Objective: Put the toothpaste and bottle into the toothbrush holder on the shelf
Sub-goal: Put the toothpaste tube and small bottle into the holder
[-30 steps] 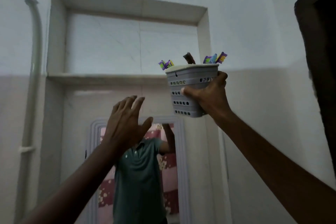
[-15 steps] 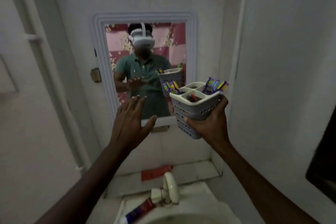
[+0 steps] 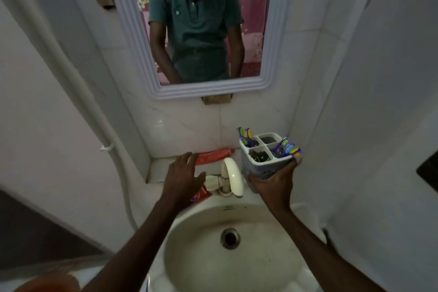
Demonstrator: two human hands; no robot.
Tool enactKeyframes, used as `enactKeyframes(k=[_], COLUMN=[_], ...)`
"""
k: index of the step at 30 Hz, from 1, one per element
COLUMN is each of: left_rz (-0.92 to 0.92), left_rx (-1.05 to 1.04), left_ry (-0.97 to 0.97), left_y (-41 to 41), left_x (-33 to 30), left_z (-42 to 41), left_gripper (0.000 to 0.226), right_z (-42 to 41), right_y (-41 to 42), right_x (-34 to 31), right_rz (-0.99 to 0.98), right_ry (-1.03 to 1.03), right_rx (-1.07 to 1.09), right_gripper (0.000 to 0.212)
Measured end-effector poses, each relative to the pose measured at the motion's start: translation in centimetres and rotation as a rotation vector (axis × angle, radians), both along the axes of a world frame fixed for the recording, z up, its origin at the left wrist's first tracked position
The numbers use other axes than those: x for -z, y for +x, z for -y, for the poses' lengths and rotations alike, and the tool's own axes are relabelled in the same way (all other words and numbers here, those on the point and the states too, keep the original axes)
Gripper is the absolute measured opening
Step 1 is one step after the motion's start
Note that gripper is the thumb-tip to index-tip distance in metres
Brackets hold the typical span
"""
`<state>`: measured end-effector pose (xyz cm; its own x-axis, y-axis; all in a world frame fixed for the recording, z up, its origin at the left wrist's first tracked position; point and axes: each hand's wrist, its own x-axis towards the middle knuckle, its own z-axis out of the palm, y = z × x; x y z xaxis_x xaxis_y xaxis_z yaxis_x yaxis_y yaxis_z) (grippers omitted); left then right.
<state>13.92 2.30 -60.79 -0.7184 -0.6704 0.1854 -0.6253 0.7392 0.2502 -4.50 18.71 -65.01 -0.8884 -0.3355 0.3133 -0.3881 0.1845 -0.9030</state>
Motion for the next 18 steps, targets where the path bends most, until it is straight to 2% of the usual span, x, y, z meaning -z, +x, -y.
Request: enactKeyframes(k=[6, 14, 18], left_rz=[0.095, 0.3, 0.293], left_rx=[0.013, -0.036, -0.066], left_ry=[0.097, 0.058, 0.029], left_y=[0.1, 0.8, 1.4], left_x=[6.2, 10.8, 11.9], left_z=[-0.1, 0.6, 1.0], left_gripper=[0.057, 0.041, 0.049], right_z=[-0.3, -0.8, -0.4], right_y=[-0.1, 0.7, 1.2], right_x=[5.3, 9.3, 9.7], right_rz=[0.047, 0.093, 0.114], right_ry=[0.109, 0.176, 0.148], right_rx=[0.035, 0.078, 0.106], right_gripper=[0.118, 0.116, 0.117])
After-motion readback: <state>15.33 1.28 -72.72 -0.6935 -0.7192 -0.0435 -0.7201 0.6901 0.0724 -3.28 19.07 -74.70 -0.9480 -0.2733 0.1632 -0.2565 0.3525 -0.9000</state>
